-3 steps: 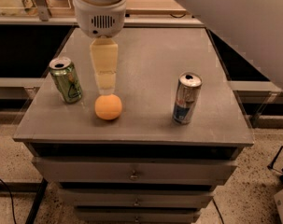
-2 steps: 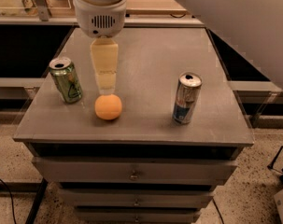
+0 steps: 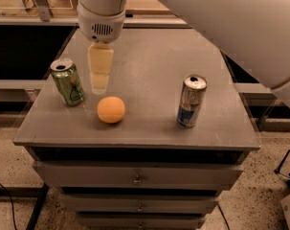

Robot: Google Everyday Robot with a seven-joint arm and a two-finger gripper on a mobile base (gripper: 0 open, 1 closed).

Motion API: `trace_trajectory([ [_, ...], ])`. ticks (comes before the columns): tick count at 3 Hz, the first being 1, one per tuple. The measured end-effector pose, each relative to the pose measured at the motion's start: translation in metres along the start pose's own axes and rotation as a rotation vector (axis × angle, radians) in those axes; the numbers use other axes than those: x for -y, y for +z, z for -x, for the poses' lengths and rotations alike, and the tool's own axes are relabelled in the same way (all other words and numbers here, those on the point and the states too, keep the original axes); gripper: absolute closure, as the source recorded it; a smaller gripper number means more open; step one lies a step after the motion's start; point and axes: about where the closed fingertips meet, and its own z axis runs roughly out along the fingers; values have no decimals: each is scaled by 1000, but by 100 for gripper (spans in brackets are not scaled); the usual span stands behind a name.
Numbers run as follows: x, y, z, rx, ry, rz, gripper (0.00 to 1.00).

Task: Pick green can

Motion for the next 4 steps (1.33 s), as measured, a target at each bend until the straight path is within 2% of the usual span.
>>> trace_trajectory([
  [1,21,17,12,62,34,-21,0],
  [2,31,29,21,140,66,-24,0],
  [3,31,45,32,189,67,13,0],
  [4,25,62,46,245,52,75,0],
])
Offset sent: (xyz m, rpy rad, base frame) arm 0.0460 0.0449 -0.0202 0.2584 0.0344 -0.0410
